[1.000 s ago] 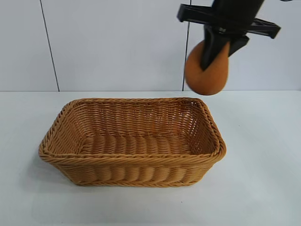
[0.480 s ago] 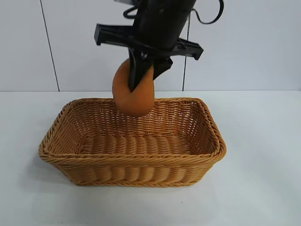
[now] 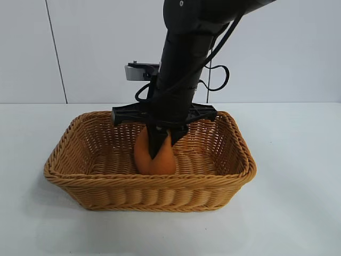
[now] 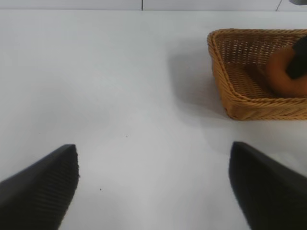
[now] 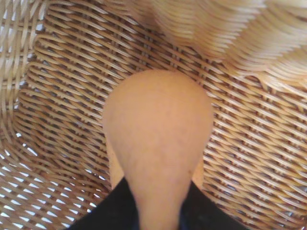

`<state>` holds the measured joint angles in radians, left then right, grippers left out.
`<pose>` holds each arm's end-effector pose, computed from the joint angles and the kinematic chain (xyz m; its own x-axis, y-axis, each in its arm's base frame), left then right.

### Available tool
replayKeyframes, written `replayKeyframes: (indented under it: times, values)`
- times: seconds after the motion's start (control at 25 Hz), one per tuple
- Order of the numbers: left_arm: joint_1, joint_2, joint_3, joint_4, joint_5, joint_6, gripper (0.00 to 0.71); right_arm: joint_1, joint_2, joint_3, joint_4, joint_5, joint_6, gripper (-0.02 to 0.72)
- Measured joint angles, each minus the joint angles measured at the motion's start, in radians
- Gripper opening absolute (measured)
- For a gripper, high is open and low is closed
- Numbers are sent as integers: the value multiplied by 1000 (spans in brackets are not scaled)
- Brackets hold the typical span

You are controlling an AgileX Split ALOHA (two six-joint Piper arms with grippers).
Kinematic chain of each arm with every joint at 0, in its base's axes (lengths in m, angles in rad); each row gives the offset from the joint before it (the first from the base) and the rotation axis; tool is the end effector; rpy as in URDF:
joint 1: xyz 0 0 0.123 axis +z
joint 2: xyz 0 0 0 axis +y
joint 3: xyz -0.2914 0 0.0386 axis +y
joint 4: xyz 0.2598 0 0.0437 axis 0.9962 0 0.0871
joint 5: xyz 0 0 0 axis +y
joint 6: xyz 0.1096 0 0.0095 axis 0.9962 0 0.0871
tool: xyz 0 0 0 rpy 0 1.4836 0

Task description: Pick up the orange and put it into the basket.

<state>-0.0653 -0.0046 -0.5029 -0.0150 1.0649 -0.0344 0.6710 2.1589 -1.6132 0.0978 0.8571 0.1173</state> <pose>0.0122 -0.0022 0.2748 -0.4549 -0.0120 -0.8905 0.0580 0.9974 -0.0431 0.3602 0.2964 0.1404 -0.8595 -0.4526 -0.2377 -0.4877 0.8652 0.1162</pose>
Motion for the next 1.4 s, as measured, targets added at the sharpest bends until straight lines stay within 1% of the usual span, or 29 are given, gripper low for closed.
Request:
replayKeyframes:
  times: [0.04, 0.08, 0.16, 0.2, 0.24, 0.28, 0.36, 0.48, 0.56, 0.64, 0.72, 0.96, 1.08, 1.2, 1.28, 1.4]
  values:
    - [0, 0, 0, 0, 0, 0, 609, 0, -2, -3, 0, 0, 0, 117]
    - [0, 0, 0, 0, 0, 0, 609, 1, -4, -6, -4, 5, 0, 178]
    - [0, 0, 0, 0, 0, 0, 609, 1, -15, -20, -15, 32, -1, 340]
    - [0, 0, 0, 0, 0, 0, 609, 1, -23, -33, -24, 52, -2, 432]
    - [0, 0, 0, 0, 0, 0, 609, 1, -33, -49, -35, 76, -2, 505]
    - [0, 0, 0, 0, 0, 0, 609, 1, -44, -73, -43, 99, -2, 550]
    - [0, 0, 0, 0, 0, 0, 609, 1, -59, -140, -69, 176, -3, 588]
    - [0, 0, 0, 0, 0, 0, 609, 1, -63, -275, -107, 315, -3, 605]
    - [0, 0, 0, 0, 0, 0, 609, 1, -66, -357, -129, 344, 8, 608]
    - [0, 0, 0, 0, 0, 0, 609, -5, -71, -430, -137, 347, 44, 609]
    - [0, 0, 0, 0, 0, 0, 609, -22, -77, -464, -139, 347, 69, 609]
    - [0, 0, 0, 0, 0, 0, 609, -116, -77, -472, -149, 356, 68, 609]
    - [0, 0, 0, 0, 0, 0, 609, -195, -77, -472, -186, 358, 46, 609]
    - [0, 0, 0, 0, 0, 0, 609, -308, -77, -472, -222, 358, 35, 609]
    - [0, 0, 0, 0, 0, 0, 609, -397, -77, -472, -230, 358, 31, 609]
    - [0, 0, 0, 0, -2, 0, 609, -512, -77, -472, -223, 359, 31, 609]
